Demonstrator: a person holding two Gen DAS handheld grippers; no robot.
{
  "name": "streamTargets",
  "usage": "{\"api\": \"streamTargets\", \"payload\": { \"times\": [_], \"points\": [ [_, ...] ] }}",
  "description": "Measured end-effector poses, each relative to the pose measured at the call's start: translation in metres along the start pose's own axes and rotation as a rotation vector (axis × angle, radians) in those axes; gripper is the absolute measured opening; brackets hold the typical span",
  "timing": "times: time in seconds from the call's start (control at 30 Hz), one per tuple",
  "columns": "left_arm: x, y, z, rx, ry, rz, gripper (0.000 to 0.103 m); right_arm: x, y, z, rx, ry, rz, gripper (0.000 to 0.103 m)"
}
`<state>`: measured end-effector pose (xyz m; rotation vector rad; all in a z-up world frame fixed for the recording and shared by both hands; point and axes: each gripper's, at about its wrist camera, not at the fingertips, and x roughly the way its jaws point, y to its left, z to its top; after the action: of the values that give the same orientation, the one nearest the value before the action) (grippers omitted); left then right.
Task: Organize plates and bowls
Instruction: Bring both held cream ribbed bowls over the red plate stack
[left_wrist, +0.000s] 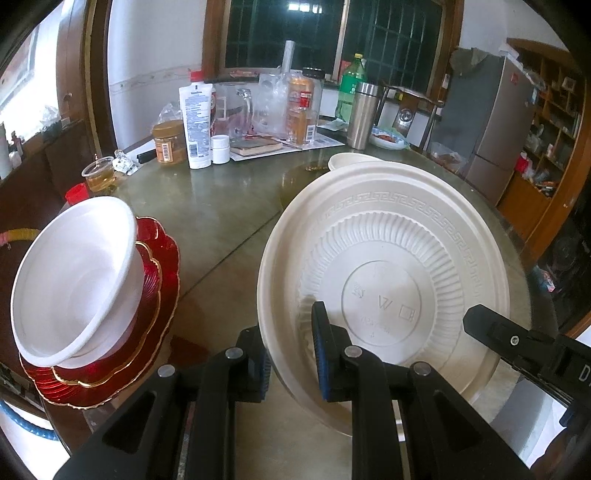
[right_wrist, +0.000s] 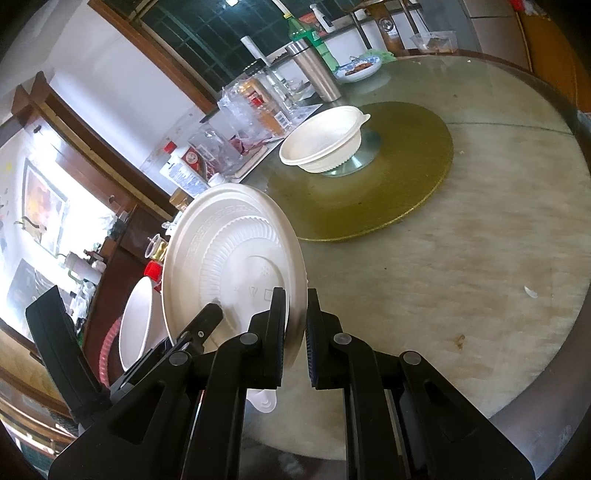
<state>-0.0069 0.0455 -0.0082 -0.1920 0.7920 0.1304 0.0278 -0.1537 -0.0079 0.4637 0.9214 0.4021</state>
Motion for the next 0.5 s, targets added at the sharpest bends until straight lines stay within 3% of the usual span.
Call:
{"api": "streamTargets", "payload": {
  "times": [0.5],
  "points": [
    [0.004,0.021,0.001,-0.043,0.000,-0.017,0.019,0.011,0.018,0.001,-0.033,0.015,-0.022,0.009]
  ]
}}
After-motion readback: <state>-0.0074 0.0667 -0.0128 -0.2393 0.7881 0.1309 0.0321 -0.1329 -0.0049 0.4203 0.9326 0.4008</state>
